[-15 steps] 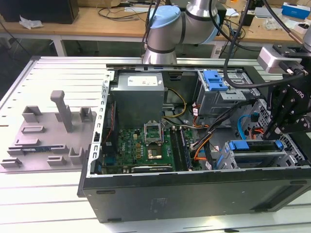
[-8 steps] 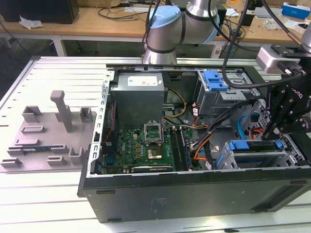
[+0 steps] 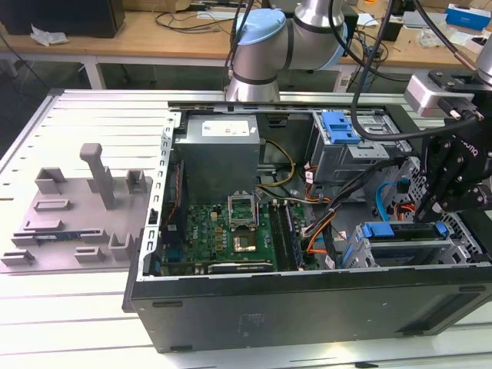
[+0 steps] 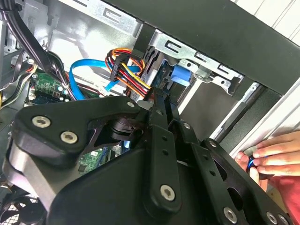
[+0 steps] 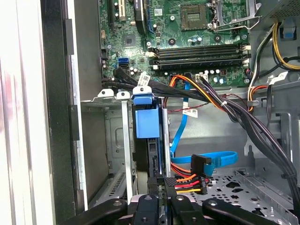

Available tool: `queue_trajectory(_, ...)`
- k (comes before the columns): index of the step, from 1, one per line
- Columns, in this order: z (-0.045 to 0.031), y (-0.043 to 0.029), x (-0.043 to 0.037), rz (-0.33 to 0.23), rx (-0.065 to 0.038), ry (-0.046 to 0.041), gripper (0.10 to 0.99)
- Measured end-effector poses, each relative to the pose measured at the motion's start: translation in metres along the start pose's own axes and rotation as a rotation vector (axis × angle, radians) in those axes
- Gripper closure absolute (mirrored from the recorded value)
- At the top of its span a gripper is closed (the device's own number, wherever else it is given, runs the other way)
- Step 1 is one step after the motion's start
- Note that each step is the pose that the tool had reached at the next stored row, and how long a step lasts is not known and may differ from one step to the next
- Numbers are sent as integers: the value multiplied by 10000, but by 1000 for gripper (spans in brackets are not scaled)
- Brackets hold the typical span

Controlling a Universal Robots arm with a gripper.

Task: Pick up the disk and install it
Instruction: 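Insert the first disk wire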

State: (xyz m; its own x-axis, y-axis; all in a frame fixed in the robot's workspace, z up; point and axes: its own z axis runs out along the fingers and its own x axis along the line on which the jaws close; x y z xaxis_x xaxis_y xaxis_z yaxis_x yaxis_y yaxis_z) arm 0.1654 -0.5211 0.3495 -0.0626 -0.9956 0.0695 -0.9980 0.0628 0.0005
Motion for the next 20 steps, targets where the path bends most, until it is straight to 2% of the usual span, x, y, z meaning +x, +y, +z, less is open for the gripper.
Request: queue_trajectory(20,3,-15,12,-6,0,1,922)
